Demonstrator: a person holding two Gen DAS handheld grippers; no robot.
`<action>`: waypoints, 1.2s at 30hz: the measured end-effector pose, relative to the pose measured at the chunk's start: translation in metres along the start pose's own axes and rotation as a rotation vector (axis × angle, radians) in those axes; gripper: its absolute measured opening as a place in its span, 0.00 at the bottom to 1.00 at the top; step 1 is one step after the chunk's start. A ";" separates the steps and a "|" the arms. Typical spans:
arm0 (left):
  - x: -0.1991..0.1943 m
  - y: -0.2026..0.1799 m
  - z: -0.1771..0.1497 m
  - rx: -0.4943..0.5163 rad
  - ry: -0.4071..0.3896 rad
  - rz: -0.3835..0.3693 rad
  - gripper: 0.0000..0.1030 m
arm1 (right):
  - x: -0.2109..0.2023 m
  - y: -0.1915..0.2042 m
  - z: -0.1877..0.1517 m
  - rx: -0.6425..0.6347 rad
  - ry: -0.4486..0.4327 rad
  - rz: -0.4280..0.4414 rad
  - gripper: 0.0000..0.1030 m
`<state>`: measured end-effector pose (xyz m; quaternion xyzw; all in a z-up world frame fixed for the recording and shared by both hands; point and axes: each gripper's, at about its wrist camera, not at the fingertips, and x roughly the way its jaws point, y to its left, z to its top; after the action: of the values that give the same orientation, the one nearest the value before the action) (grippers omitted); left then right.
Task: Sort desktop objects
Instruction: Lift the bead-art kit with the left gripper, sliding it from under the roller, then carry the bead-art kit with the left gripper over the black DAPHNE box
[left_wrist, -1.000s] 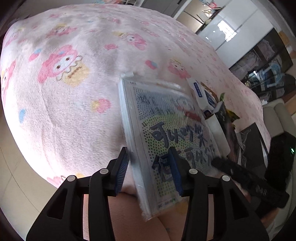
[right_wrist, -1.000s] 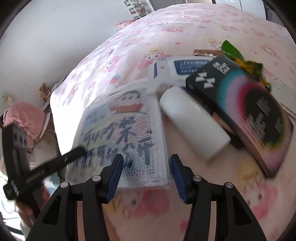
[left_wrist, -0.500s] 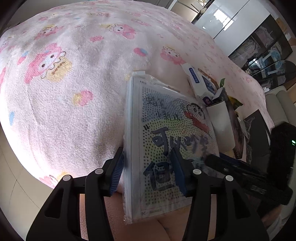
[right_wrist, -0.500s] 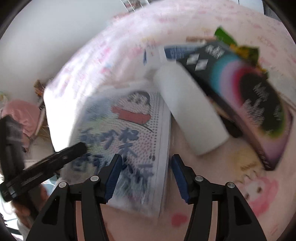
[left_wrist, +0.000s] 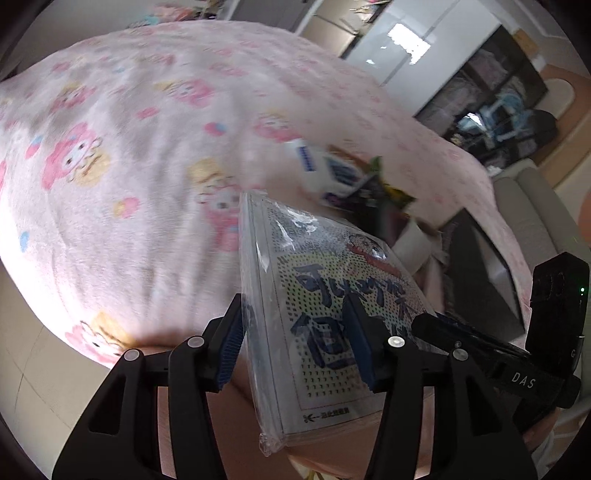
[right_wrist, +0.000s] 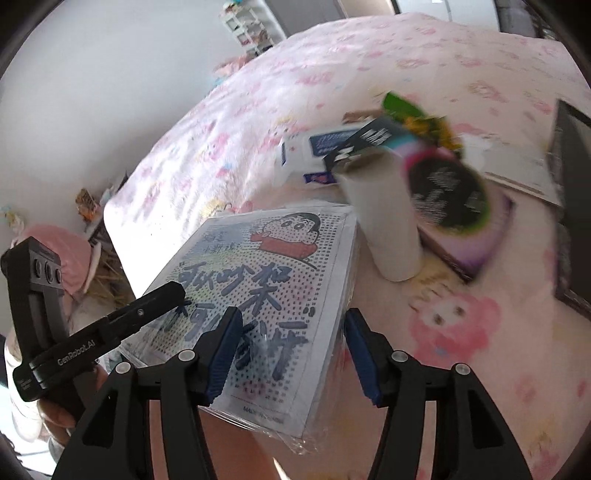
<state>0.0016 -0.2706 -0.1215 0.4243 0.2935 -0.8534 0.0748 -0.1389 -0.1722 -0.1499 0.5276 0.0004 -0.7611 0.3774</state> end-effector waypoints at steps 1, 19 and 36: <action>-0.003 -0.007 -0.001 0.014 -0.001 -0.011 0.51 | -0.022 -0.009 -0.008 0.002 -0.018 -0.012 0.52; 0.033 -0.125 -0.051 0.182 0.140 -0.196 0.53 | -0.190 -0.131 -0.123 0.140 -0.143 -0.175 0.52; 0.097 -0.179 -0.110 0.321 0.308 -0.112 0.53 | -0.180 -0.229 -0.186 0.401 -0.061 -0.162 0.52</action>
<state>-0.0520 -0.0508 -0.1695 0.5392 0.1850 -0.8170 -0.0867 -0.0924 0.1691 -0.1786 0.5670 -0.1200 -0.7894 0.2022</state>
